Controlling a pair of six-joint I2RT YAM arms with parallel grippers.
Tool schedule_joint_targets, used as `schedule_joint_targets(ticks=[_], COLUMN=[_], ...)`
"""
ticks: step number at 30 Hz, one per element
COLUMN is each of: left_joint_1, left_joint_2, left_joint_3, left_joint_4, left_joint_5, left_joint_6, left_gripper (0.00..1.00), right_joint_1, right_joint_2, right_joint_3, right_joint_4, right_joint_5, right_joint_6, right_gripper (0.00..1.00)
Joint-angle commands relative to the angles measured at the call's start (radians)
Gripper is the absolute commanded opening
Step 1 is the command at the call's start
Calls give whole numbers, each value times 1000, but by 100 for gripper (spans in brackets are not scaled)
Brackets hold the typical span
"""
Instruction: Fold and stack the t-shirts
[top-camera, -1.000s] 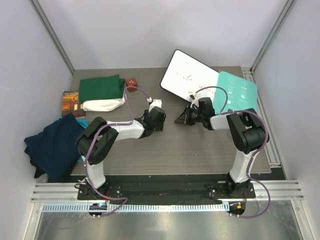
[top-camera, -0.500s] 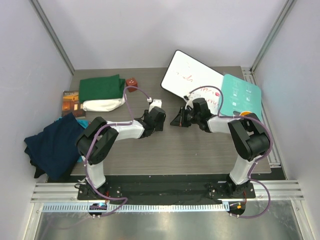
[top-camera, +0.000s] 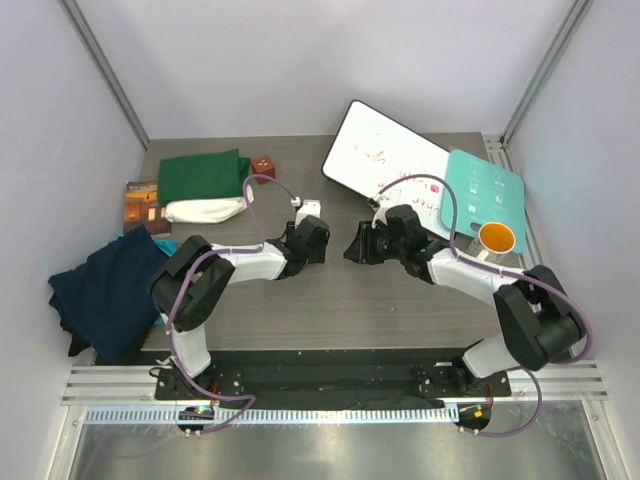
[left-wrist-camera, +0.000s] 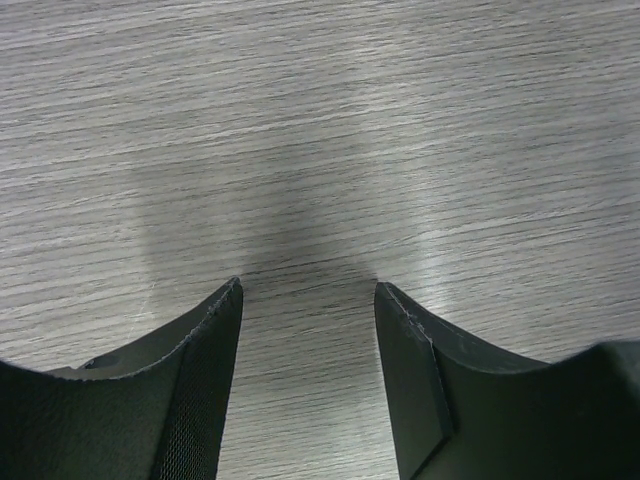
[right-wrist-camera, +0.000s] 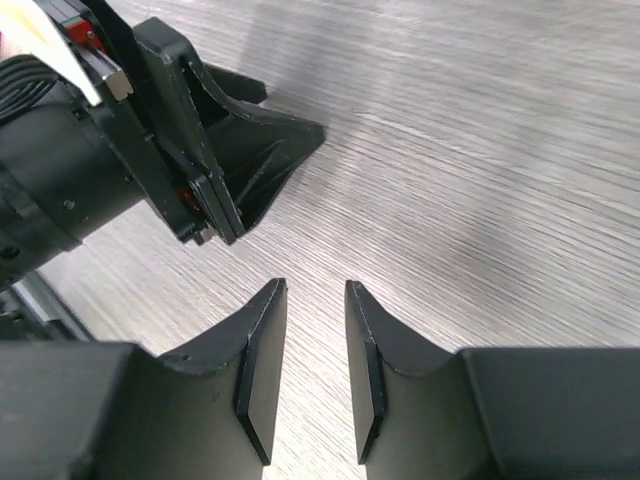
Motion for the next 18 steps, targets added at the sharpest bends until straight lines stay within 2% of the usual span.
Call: schedule_joint_targets(ticks=[1, 5, 6, 7, 11, 14, 17, 18], left_joint_1=[2, 2, 2, 2, 2, 3, 7, 7], left_joint_2=[17, 18, 17, 15, -85, -185, -230, -248], left_joint_3=[-25, -23, -22, -23, -63, -108, -67, -24], left_joint_4=[-92, -93, -95, -95, -84, -39, -85, -99], left_joint_5=[25, 28, 28, 26, -13, -23, 0, 17], left_joint_6=[-23, -26, -26, -26, -34, -27, 0, 8], left_gripper=[56, 56, 56, 56, 57, 64, 68, 72], right_joint_1=[13, 20, 39, 42, 44, 42, 42, 40], right_joint_2=[-110, -178, -190, -213, -308, -376, -422, -429], right_joint_3=[0, -5, 2, 1, -30, -71, -111, -126], right_joint_4=[-96, -130, -170, -187, -184, -178, -175, -175], right_joint_5=[137, 321, 466, 520, 582, 613, 642, 645], right_joint_6=[-67, -140, -166, -176, -188, -164, -134, -127], right_gripper=[36, 37, 38, 40, 45, 49, 51, 55])
